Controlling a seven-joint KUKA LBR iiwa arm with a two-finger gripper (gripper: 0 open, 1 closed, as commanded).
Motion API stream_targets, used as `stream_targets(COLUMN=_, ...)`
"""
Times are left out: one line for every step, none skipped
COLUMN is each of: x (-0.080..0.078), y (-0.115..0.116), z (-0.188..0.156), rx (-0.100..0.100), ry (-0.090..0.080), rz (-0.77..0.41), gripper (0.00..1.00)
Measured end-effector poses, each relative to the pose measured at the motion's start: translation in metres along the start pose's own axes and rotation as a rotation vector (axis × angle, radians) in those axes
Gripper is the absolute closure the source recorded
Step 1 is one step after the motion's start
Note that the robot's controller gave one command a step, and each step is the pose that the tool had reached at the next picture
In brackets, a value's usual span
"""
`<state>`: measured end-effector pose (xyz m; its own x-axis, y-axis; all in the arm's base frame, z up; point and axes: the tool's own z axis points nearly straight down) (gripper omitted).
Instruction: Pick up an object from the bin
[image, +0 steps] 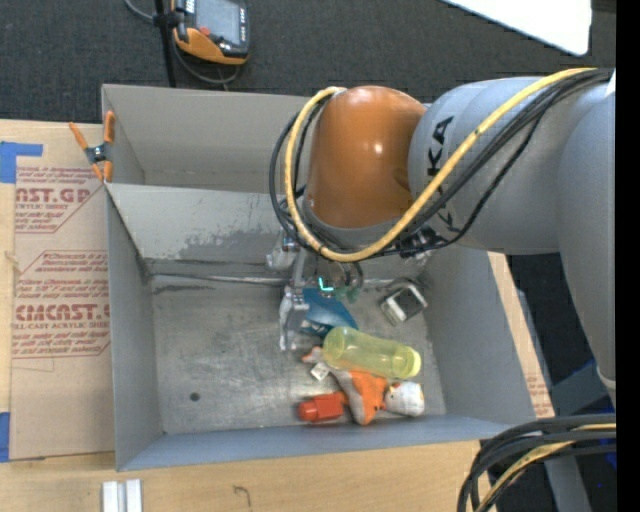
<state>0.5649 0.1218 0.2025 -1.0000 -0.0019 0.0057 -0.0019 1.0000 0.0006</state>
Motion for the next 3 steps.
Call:
stream_targets(x=-0.002, y=-0.001, z=-0.004, rx=-0.001, ry=-0.007, rz=0.001, gripper=0.0)
stream_targets(x=-0.018, y=-0.06, z=0.085, rx=-0.001, ry=-0.017, rz=-0.034, gripper=0.0)
stream_targets(x=-0.022, y=-0.083, z=0.09, rx=-0.001, ry=-0.004, rz=0.0, gripper=0.0)
